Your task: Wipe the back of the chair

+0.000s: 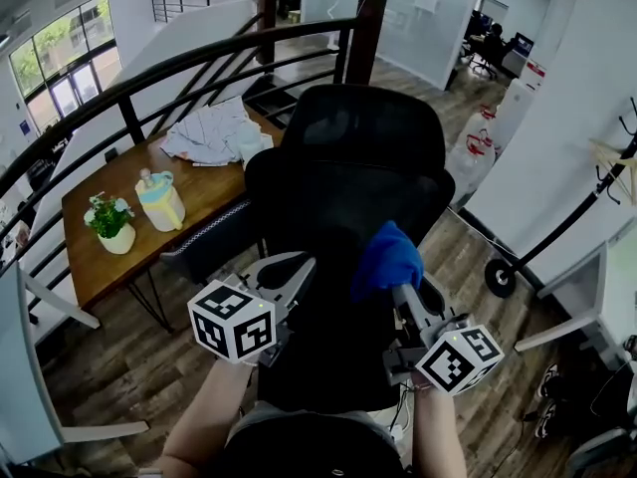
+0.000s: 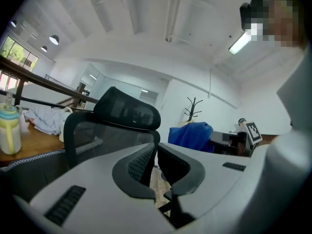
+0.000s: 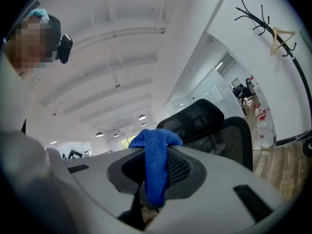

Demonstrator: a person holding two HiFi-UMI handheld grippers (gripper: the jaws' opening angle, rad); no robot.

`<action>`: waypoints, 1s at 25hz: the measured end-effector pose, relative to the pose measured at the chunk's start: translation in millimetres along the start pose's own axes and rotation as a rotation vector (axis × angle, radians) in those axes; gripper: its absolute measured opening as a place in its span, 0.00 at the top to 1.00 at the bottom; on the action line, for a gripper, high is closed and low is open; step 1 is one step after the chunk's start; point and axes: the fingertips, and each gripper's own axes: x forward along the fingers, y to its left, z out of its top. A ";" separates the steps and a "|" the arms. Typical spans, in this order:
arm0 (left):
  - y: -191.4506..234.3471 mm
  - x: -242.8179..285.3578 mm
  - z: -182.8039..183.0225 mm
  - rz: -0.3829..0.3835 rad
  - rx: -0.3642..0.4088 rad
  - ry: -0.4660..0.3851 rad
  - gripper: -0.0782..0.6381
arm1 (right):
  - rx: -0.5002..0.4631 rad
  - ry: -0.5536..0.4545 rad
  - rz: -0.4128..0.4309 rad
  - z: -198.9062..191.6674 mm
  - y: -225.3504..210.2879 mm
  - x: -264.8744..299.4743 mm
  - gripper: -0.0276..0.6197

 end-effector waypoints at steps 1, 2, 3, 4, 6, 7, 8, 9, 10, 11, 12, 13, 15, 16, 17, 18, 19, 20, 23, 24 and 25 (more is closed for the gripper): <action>1.6 -1.0 -3.4 0.004 -0.009 0.006 0.85 | 0.006 0.005 0.001 -2.9 0.2 0.0 0.83; 2.3 -1.6 -5.8 0.002 -0.015 0.012 0.85 | 0.015 0.009 0.002 -5.3 0.3 0.0 0.83; 2.3 -1.9 -7.3 -0.004 -0.019 0.017 0.85 | 0.025 0.010 0.003 -7.1 0.5 0.1 0.83; 2.4 -1.8 -8.3 -0.010 -0.024 0.021 0.85 | 0.031 0.011 0.004 -8.4 0.7 0.4 0.83; 4.0 -1.5 -9.7 -0.012 -0.031 0.027 0.85 | 0.034 0.015 0.003 -10.6 1.0 1.6 0.83; 5.5 -1.5 -10.7 -0.008 -0.035 0.029 0.85 | 0.033 0.018 0.003 -11.8 1.1 2.3 0.83; 7.1 -1.5 -11.8 -0.004 -0.040 0.032 0.85 | 0.030 0.021 0.002 -13.1 1.4 2.9 0.83; 8.7 -1.7 -12.9 0.000 -0.045 0.034 0.85 | 0.025 0.024 0.001 -14.2 2.0 3.6 0.84; 10.1 -2.0 -13.5 0.003 -0.049 0.036 0.85 | 0.020 0.027 0.001 -15.1 2.7 4.1 0.84; 11.1 -2.4 -13.7 0.006 -0.051 0.037 0.85 | 0.015 0.031 0.003 -15.7 3.6 4.6 0.84; 11.6 -2.5 -13.8 0.008 -0.052 0.038 0.85 | 0.013 0.034 0.006 -16.2 4.4 4.8 0.84; 11.7 -2.4 -14.1 0.009 -0.051 0.041 0.85 | 0.012 0.038 0.009 -16.6 4.7 4.8 0.84; 12.2 -1.1 -16.6 0.010 -0.047 0.052 0.85 | 0.019 0.041 0.007 -17.2 3.8 5.2 0.84; 12.9 -0.1 -18.8 0.011 -0.044 0.063 0.85 | 0.025 0.040 0.005 -17.3 3.3 5.9 0.84; 13.8 0.7 -21.1 0.012 -0.041 0.074 0.85 | 0.030 0.039 0.005 -17.3 3.2 6.7 0.84; 14.8 1.0 -23.0 0.015 -0.040 0.083 0.85 | 0.033 0.039 0.006 -17.3 3.7 7.6 0.84; 15.7 1.1 -24.2 0.018 -0.039 0.088 0.85 | 0.033 0.040 0.009 -17.5 4.5 8.6 0.84; 16.6 1.0 -24.5 0.022 -0.038 0.091 0.85 | 0.032 0.043 0.012 -17.9 5.3 9.6 0.84; 16.4 1.6 -24.3 0.025 -0.033 0.095 0.85 | 0.028 0.053 0.014 -19.4 5.7 11.1 0.84; 15.3 2.4 -24.5 0.024 -0.030 0.098 0.85 | 0.028 0.056 0.012 -19.6 4.7 11.0 0.84; 14.3 3.4 -25.0 0.022 -0.029 0.100 0.85 | 0.029 0.058 0.010 -19.7 3.5 11.1 0.84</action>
